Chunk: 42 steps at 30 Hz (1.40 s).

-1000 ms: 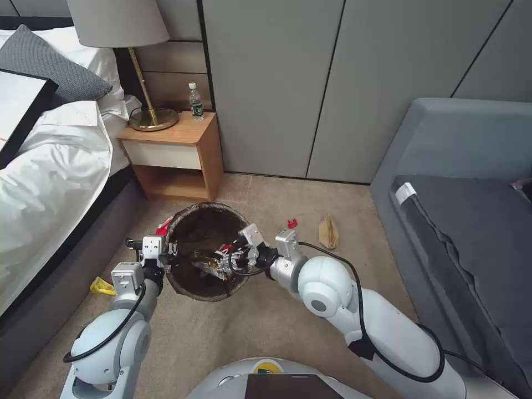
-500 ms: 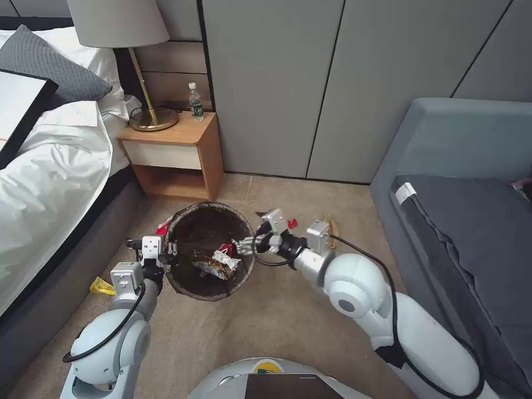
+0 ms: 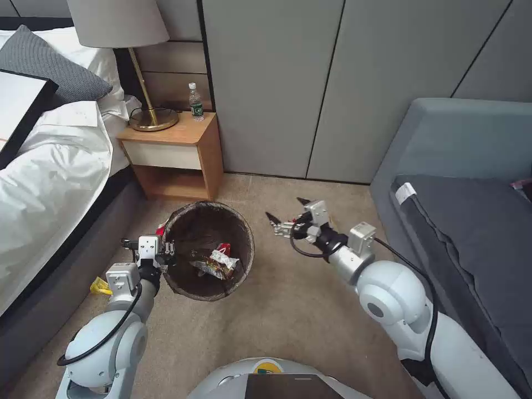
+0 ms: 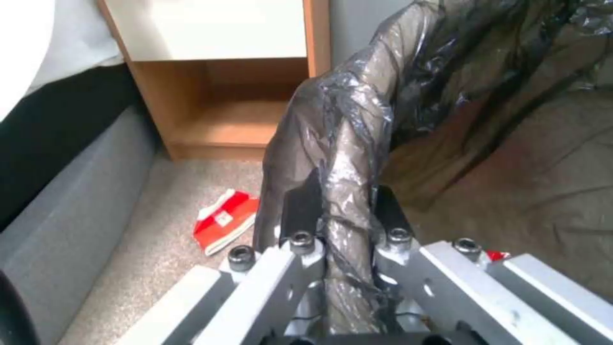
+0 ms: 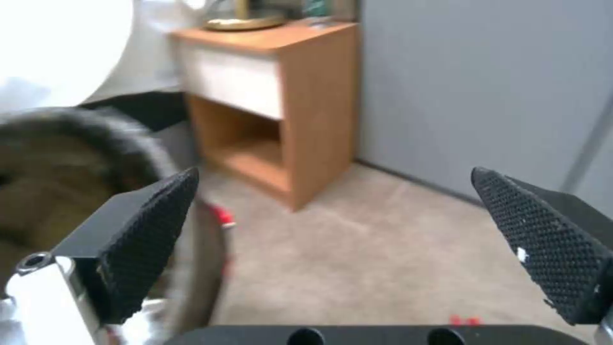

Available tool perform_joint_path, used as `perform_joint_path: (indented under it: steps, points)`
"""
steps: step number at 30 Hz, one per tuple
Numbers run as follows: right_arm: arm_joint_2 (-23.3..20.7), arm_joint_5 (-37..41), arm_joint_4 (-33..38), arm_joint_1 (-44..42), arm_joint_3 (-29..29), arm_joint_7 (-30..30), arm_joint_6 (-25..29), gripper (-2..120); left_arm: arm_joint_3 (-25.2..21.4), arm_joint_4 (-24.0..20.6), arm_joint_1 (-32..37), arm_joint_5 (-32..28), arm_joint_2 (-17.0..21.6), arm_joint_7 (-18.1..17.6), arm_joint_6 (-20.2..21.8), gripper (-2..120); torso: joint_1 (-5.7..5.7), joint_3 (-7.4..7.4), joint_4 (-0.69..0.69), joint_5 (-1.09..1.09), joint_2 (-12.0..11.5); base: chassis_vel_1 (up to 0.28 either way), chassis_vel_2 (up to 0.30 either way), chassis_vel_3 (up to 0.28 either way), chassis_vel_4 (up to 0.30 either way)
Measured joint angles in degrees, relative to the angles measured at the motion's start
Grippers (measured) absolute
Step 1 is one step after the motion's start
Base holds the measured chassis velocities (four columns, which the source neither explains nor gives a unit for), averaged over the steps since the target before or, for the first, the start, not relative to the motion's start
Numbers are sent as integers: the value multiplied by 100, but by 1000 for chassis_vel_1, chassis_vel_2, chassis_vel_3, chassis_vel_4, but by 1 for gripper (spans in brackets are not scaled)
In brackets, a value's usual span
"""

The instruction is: Pick up the trash bin, then pick up the garbage from the floor and place it into the trash bin.

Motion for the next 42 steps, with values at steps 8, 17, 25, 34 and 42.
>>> perform_joint_path:
  steps: [8,17,25,34,42]
  points:
    - [511,-538,-33,-1092,1070,-208,664,100,-38,-27,4,-50,37,-1,1,3,0,0,-1,-1,0,0,0,0,0]
    - [1472,-1153,-107,-2132,2040,-464,1342,100,-51,-41,12,-82,72,-1,8,3,0,0,0,-1,0,0,0,0,0]
    - [1925,-1570,-182,-2771,2474,-589,1951,100,-102,-43,33,-83,70,10,8,3,0,0,0,-1,0,0,0,0,0]
    - [2157,-1676,-227,-2905,2622,-622,2078,100,-89,-1,34,-76,68,20,8,3,0,0,0,-1,0,0,0,0,0]
    - [2189,-1645,-253,-2874,2626,-599,2052,100,-64,21,37,-66,56,23,8,3,0,0,0,-1,0,0,0,0,0]
